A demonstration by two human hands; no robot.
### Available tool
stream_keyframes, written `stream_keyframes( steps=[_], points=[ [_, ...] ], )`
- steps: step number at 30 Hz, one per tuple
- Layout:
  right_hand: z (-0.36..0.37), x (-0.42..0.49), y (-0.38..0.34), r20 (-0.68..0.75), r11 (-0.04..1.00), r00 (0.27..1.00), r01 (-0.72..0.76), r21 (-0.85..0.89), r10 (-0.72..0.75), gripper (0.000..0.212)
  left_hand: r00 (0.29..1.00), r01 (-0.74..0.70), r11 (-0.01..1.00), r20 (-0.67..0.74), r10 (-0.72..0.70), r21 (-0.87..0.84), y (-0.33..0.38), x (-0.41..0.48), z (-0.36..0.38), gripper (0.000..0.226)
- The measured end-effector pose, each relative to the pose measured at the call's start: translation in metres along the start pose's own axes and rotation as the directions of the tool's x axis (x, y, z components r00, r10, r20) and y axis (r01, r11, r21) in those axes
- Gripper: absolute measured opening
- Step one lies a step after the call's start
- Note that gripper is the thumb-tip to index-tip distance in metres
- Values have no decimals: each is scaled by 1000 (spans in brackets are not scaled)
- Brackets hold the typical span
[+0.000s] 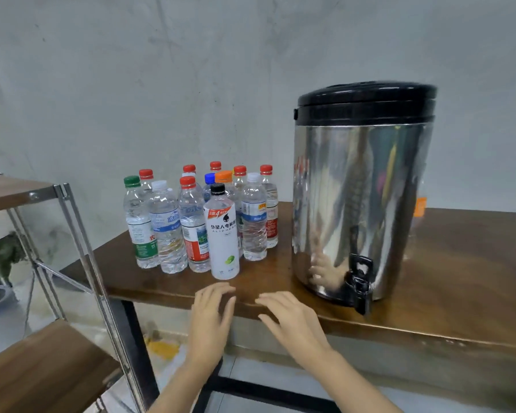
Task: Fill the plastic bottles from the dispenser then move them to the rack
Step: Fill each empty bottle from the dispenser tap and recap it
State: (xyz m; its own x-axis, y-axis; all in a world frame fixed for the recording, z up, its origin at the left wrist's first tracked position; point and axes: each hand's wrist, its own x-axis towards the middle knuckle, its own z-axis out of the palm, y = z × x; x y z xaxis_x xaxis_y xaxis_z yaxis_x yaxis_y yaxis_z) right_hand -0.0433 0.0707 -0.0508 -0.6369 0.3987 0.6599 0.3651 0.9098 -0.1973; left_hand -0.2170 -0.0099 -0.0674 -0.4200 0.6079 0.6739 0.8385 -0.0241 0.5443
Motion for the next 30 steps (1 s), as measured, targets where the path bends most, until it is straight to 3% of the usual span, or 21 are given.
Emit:
stream_keyframes(
  steps=[3,6,10,13,17,19,22,30],
  points=[
    [-27,-42,16,-26,992,994,103,-75,-105,25,974,-207,977,89,210,-40,32,-20,16,25],
    [-57,-82,37,-67,977,986,139,-164,-151,14,910,-387,920,133,392,-58,70,-37,37,18],
    [-103,-130,77,-161,965,982,50,-256,-93,12,795,-569,812,167,584,-128,127,-56,75,12],
    [-141,-151,108,-239,941,971,-87,-326,7,15,730,-620,759,206,651,-199,167,-63,108,10],
    [-181,-160,146,-301,891,945,-242,-384,127,16,709,-606,763,281,647,-226,219,-56,149,17],
    [-196,-158,162,-315,867,928,-318,-383,202,9,726,-569,797,332,602,-202,238,-46,170,23],
    [-214,-148,184,-328,830,894,-418,-369,305,19,754,-516,851,417,508,-103,259,-29,197,34],
    [-232,-102,249,-217,760,832,-554,-339,510,29,768,-338,941,583,265,18,292,7,247,43]
  ],
)
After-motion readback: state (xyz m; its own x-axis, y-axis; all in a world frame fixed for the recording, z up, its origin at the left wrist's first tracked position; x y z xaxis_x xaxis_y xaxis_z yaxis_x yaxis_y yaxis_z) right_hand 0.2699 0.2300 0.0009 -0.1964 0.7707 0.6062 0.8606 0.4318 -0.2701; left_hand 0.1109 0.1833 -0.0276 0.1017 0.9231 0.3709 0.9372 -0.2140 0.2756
